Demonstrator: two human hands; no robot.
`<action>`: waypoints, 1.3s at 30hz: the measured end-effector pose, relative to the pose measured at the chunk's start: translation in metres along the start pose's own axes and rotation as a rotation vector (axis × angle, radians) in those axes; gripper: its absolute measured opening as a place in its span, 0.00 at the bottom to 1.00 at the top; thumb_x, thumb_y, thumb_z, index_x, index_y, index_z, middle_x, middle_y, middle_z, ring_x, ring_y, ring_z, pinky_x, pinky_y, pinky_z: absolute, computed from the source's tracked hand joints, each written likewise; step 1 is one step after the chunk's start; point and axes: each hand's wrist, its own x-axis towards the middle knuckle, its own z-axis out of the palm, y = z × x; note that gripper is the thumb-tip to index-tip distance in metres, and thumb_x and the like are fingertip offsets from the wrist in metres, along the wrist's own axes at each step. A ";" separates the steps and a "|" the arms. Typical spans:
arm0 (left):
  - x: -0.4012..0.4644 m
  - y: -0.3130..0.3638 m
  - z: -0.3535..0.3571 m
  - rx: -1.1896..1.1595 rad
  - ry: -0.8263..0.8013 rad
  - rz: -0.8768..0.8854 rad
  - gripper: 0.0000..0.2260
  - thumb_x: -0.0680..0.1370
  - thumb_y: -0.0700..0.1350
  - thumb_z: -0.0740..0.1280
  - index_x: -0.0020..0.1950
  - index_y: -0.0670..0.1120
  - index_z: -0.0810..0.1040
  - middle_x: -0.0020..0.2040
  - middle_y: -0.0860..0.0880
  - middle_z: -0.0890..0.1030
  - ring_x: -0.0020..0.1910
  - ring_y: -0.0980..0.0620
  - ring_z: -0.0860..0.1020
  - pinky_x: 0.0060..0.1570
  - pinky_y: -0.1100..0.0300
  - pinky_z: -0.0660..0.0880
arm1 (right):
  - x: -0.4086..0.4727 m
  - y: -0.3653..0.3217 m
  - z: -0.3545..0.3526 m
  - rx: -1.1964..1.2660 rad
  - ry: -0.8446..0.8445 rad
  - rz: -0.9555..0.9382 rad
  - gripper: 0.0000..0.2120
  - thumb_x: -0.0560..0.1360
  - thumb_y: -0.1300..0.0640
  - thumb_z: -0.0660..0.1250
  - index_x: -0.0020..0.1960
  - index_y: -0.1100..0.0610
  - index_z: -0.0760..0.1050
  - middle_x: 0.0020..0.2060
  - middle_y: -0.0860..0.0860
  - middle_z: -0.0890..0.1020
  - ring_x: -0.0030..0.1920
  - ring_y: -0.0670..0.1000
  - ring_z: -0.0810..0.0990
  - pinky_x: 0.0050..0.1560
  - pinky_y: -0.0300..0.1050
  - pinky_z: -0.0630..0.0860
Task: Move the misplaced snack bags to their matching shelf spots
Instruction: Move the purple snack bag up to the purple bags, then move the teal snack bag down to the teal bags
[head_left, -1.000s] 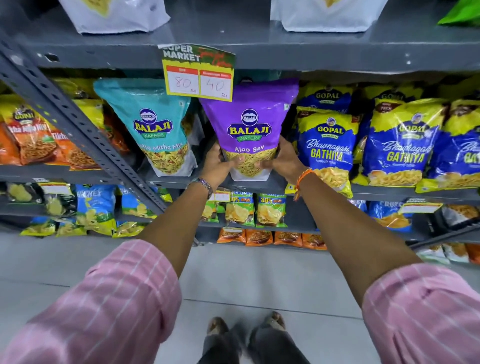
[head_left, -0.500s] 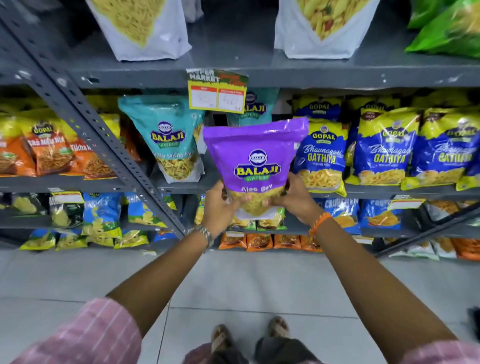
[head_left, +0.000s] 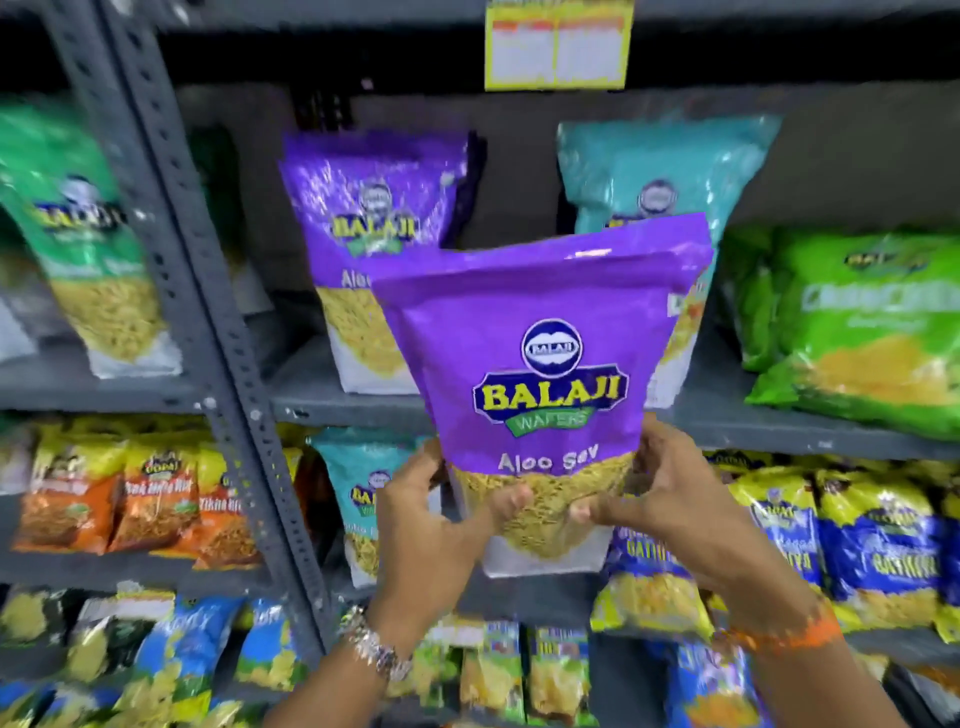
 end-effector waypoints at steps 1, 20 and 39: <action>0.012 0.011 0.000 -0.002 0.002 0.026 0.21 0.65 0.60 0.80 0.54 0.55 0.84 0.51 0.54 0.89 0.52 0.50 0.86 0.55 0.45 0.82 | 0.008 -0.012 0.001 0.015 0.013 -0.030 0.32 0.59 0.79 0.77 0.59 0.63 0.76 0.49 0.54 0.88 0.46 0.46 0.86 0.43 0.36 0.80; 0.168 0.010 0.013 0.224 0.024 0.117 0.32 0.65 0.75 0.68 0.37 0.45 0.70 0.30 0.49 0.69 0.31 0.51 0.64 0.34 0.53 0.63 | 0.147 -0.035 0.022 -0.118 0.273 -0.103 0.32 0.65 0.70 0.79 0.64 0.60 0.69 0.57 0.57 0.83 0.56 0.55 0.84 0.51 0.47 0.84; 0.135 0.025 0.024 0.125 0.363 0.094 0.23 0.69 0.41 0.81 0.63 0.41 0.82 0.57 0.41 0.87 0.55 0.50 0.85 0.59 0.53 0.82 | 0.113 -0.026 0.003 -0.529 0.603 -0.229 0.35 0.62 0.56 0.83 0.65 0.57 0.71 0.48 0.51 0.80 0.48 0.54 0.82 0.51 0.52 0.81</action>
